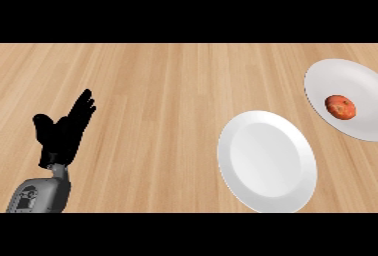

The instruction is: Pick the squash from the plate and place it in the plate

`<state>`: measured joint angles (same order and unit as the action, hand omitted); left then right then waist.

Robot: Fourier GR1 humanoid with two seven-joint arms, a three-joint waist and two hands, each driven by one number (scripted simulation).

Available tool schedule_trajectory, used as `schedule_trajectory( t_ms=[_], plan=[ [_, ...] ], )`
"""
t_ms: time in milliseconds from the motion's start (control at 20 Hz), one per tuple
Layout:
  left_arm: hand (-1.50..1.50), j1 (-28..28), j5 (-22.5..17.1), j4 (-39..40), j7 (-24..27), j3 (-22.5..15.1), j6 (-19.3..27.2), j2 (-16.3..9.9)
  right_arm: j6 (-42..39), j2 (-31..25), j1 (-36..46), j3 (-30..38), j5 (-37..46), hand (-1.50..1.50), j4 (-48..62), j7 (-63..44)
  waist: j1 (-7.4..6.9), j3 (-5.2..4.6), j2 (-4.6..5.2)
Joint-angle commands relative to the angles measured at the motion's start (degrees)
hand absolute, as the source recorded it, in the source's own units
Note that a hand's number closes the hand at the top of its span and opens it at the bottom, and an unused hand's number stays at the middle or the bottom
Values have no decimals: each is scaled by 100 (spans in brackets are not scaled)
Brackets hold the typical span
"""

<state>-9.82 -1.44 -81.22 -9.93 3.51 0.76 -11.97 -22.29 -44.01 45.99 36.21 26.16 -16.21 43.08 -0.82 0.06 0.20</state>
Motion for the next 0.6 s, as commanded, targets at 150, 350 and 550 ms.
schedule_trajectory(
  t_ms=[150, 350, 550],
  plan=[
    [0, 18, -101, 54, 206, 111, -149, -51, -1729, -534, 147, 225, -473, -150, 509, -589, -20, 4, 24],
    [0, -61, -95, 114, 138, 74, -193, -36, -1706, -681, -8, 247, -542, -150, 479, -354, -136, 22, 89],
    [0, 77, 26, 187, 348, 46, -26, 112, -1803, -622, -601, 177, -594, -150, 337, 214, -66, 21, 65]
  ],
)
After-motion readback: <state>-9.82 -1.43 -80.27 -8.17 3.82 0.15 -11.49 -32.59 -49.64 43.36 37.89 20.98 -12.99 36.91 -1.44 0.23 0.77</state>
